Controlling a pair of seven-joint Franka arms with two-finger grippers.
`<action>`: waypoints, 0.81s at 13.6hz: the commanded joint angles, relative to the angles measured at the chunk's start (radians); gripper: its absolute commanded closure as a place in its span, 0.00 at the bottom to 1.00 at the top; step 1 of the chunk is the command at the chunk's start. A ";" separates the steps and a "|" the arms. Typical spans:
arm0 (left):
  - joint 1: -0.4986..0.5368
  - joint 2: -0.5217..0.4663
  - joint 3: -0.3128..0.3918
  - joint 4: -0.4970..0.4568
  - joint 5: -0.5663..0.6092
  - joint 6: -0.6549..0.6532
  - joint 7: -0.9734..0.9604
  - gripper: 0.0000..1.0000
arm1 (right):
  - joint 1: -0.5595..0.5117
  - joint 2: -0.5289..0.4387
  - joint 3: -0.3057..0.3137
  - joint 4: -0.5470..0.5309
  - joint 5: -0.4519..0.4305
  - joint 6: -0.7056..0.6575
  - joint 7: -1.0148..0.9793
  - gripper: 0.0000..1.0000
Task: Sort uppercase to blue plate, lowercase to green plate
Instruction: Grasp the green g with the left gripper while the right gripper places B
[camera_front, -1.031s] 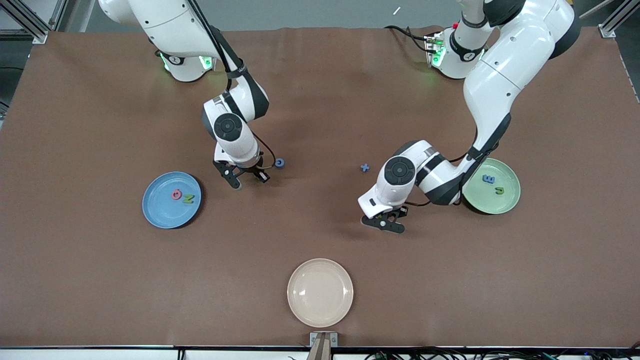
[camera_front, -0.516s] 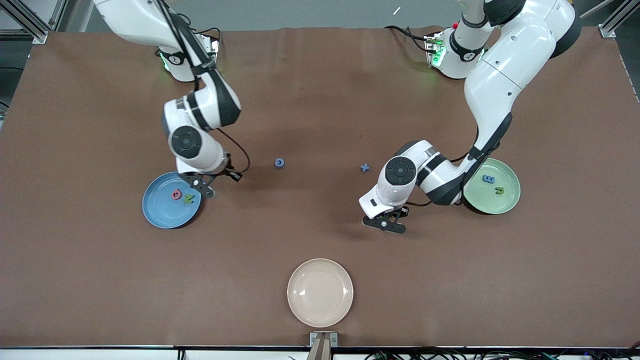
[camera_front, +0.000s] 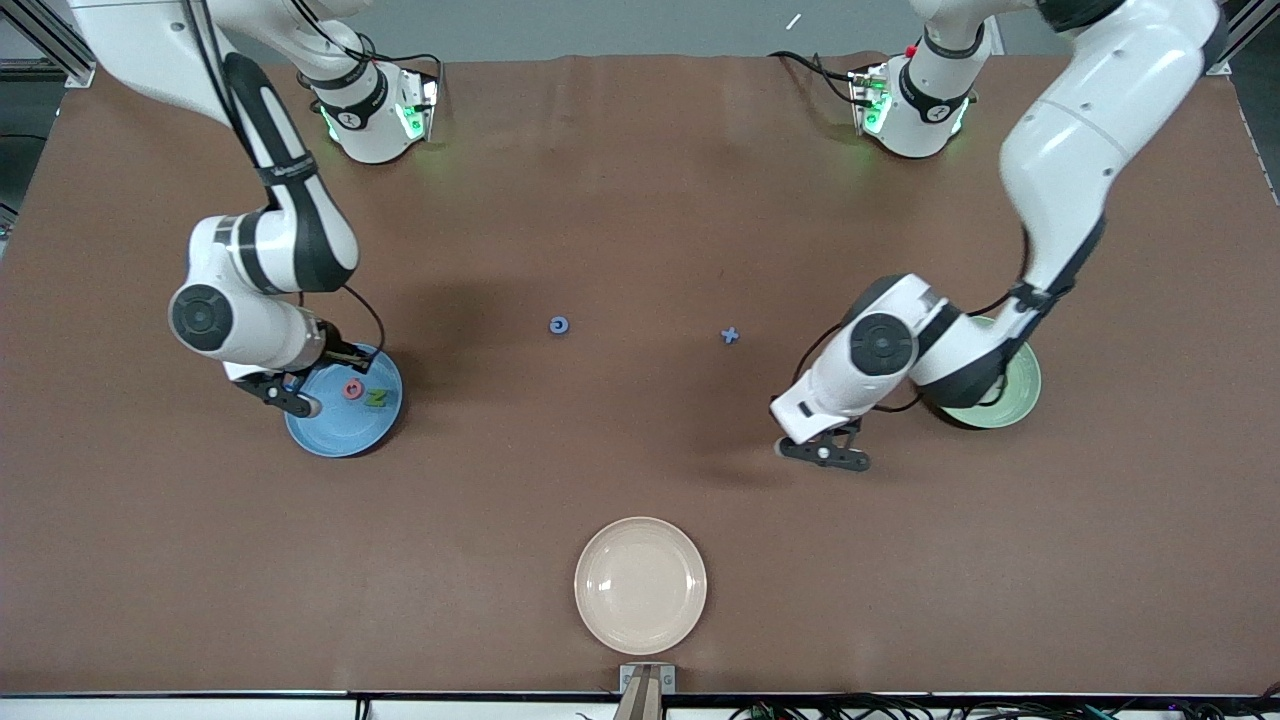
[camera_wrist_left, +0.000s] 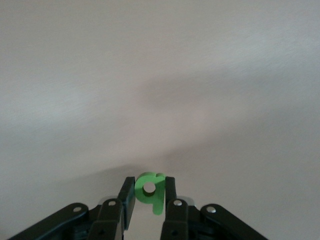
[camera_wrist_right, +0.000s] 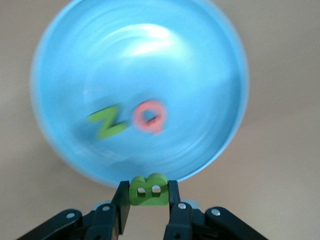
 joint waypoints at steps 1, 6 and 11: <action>0.156 -0.124 -0.064 -0.175 0.017 0.008 0.058 0.90 | -0.064 -0.011 0.019 -0.051 -0.053 0.084 -0.053 0.99; 0.305 -0.256 -0.067 -0.333 0.018 0.008 0.211 0.90 | -0.093 0.072 0.019 -0.051 -0.054 0.208 -0.064 0.95; 0.478 -0.306 -0.097 -0.432 0.021 0.020 0.386 0.90 | -0.089 0.066 0.021 -0.051 -0.054 0.183 -0.063 0.00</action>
